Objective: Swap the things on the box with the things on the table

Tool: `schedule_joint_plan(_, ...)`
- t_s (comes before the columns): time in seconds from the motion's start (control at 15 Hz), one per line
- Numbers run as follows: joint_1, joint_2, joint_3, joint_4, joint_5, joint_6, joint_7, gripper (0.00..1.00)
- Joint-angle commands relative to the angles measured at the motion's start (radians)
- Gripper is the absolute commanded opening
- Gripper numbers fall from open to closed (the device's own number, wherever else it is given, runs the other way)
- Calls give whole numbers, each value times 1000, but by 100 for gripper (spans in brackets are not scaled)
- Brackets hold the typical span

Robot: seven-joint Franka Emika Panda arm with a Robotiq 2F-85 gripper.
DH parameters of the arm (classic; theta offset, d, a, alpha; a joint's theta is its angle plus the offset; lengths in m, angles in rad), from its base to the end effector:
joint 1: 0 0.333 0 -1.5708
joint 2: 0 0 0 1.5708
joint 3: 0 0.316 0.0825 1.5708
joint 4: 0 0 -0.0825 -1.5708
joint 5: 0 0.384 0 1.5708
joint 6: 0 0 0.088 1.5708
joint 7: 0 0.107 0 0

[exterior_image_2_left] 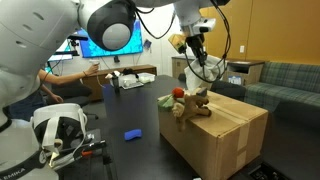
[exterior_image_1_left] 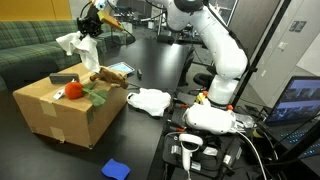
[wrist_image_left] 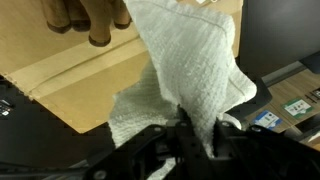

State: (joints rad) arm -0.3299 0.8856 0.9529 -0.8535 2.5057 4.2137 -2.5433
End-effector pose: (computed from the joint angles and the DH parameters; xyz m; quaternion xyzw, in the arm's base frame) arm 0.6392 0.0504 0.4521 -0.9494 0.1315 -0.2431 0.1494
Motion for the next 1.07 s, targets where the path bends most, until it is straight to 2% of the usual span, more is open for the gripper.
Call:
schedule_joint_plan(0.0, 62, 61, -46, 165, 1, 46, -28, 5)
schedule_joint_plan(0.53, 82, 129, -101, 242, 5, 43, -18, 5)
schedule_joint_plan(0.6, 78, 133, -104, 239, 9, 43, -19, 41)
schedule_joint_plan(0.67, 76, 139, -103, 241, 10, 43, -23, 44)
schedule_joint_plan(1.0, 64, 145, -87, 241, 11, 42, -54, 81)
